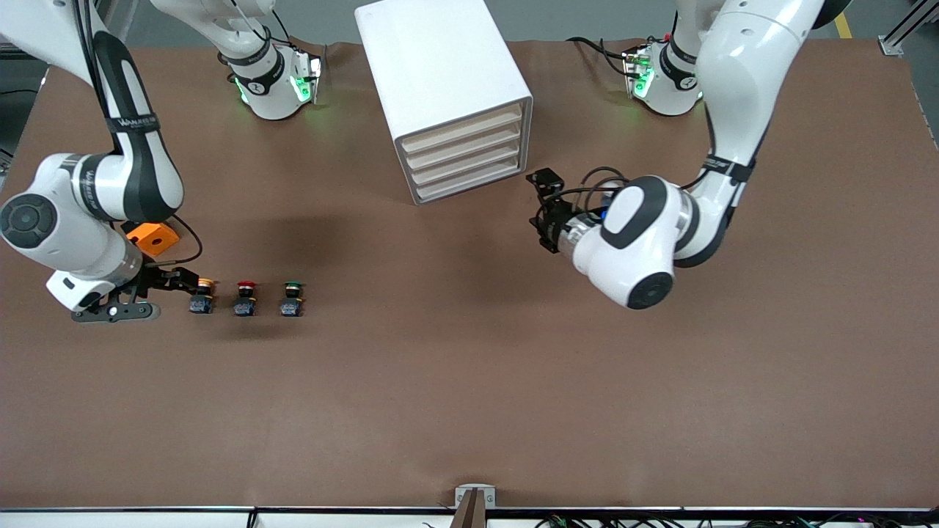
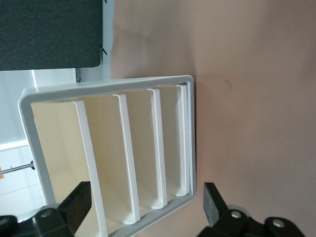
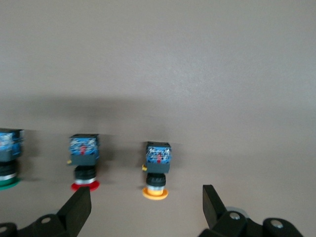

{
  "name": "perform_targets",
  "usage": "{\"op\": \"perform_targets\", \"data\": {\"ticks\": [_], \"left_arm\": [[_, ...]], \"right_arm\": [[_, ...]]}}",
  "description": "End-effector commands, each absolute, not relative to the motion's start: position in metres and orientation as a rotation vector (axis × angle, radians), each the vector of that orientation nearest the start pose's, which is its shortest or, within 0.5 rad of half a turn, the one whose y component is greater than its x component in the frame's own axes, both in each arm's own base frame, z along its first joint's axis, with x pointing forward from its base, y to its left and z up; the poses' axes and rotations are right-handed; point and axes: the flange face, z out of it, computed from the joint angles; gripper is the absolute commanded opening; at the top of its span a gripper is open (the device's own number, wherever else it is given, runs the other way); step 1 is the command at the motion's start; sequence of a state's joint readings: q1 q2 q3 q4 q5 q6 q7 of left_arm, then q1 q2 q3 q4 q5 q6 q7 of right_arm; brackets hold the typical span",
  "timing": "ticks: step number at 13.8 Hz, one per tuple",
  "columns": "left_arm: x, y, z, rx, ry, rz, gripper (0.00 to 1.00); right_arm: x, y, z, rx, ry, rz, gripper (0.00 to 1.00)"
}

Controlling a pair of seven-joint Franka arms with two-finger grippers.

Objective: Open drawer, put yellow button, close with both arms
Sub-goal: 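Grasp the drawer front with the left gripper while the right grasps yellow button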

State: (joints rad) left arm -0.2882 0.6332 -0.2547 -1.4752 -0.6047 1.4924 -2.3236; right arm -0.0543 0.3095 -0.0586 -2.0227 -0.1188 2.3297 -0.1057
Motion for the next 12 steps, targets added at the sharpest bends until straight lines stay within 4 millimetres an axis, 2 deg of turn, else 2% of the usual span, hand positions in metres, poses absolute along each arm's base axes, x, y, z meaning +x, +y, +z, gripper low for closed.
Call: {"op": "perform_targets", "data": {"ticks": [1, 2, 3, 4, 6, 8, 9, 12], "left_arm": [[0.536, -0.379, 0.309, 1.763, 2.782, -1.554, 1.00], [0.536, -0.383, 0.306, 1.726, 2.766, -1.624, 1.00], [0.534, -0.386, 0.303, 1.701, 2.755, -1.674, 0.94], [0.528, -0.394, 0.299, 1.715, 2.753, -1.692, 0.88], [0.514, -0.409, 0.294, 1.766, 2.751, -1.704, 0.86], [0.508, -0.419, 0.290, 1.722, 2.733, -1.798, 0.86], [0.504, -0.423, 0.290, 1.735, 2.731, -1.802, 0.85], [0.480, -0.449, 0.281, 1.808, 2.720, -1.826, 0.67]], "right_arm": [[0.595, -0.088, 0.253, -3.247, -0.132, 0.042, 1.00], [0.594, -0.090, 0.237, -3.244, -0.129, 0.059, 1.00], [0.594, -0.089, 0.226, -3.241, -0.130, 0.081, 1.00], [0.592, -0.088, 0.216, -3.237, -0.132, 0.107, 1.00], [0.589, -0.086, 0.193, -3.227, -0.134, 0.168, 1.00], [0.587, -0.085, 0.190, -3.225, -0.138, 0.185, 1.00], [0.587, -0.086, 0.189, -3.225, -0.136, 0.190, 0.88], [0.586, -0.085, 0.181, -3.221, -0.139, 0.209, 0.50]]}}
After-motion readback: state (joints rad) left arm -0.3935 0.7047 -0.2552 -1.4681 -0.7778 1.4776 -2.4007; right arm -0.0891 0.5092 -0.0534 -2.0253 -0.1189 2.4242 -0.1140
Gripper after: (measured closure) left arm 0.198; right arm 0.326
